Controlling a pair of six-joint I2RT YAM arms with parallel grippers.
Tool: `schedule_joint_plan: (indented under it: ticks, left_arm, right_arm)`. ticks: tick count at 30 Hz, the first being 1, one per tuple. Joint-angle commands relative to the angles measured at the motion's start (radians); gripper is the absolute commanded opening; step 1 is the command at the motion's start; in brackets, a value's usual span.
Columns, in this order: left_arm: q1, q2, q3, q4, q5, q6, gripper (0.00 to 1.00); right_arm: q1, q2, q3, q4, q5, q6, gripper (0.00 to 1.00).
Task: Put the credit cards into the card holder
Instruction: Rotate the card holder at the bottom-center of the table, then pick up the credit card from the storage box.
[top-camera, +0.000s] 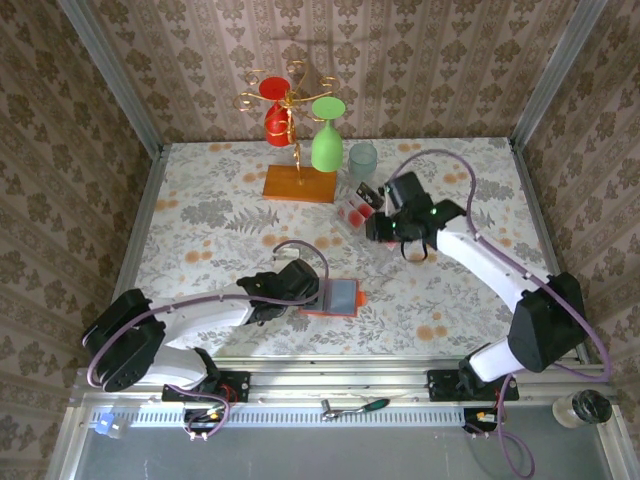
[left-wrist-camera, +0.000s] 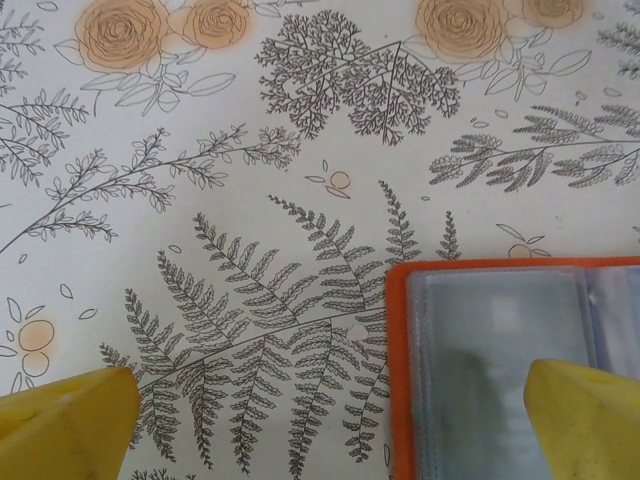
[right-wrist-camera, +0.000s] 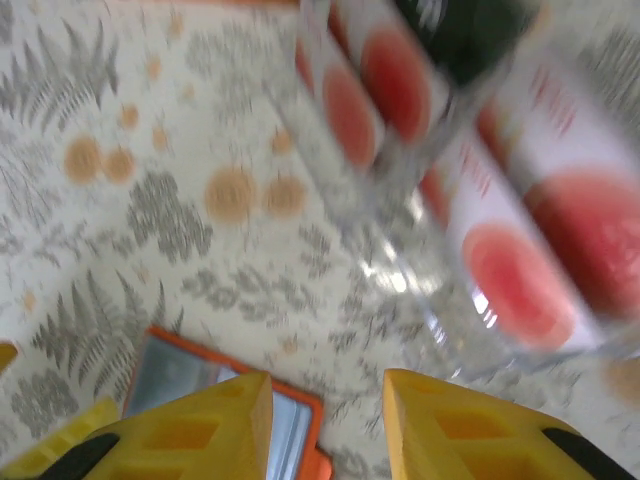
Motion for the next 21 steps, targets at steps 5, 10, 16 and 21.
schedule_joint_plan:
  ticks: [5, 10, 16, 21]
  left_arm:
    - [0.008, -0.049, -0.012, -0.025, -0.029, -0.009, 1.00]
    - [0.017, -0.059, -0.015, -0.026, -0.024, -0.006, 1.00]
    - [0.023, -0.059, -0.019, -0.023, -0.021, -0.005, 1.00]
    - [0.026, -0.054, -0.020, -0.019, -0.016, -0.006, 1.00]
  right_arm:
    - [-0.013, 0.187, 0.228, -0.217, 0.141, -0.177, 0.36]
    - [-0.012, 0.274, 0.280, -0.256, 0.210, -0.226, 0.34]
    - [-0.012, 0.329, 0.292, -0.260, 0.271, -0.258, 0.31]
    - [-0.012, 0.354, 0.293, -0.257, 0.291, -0.269, 0.31]
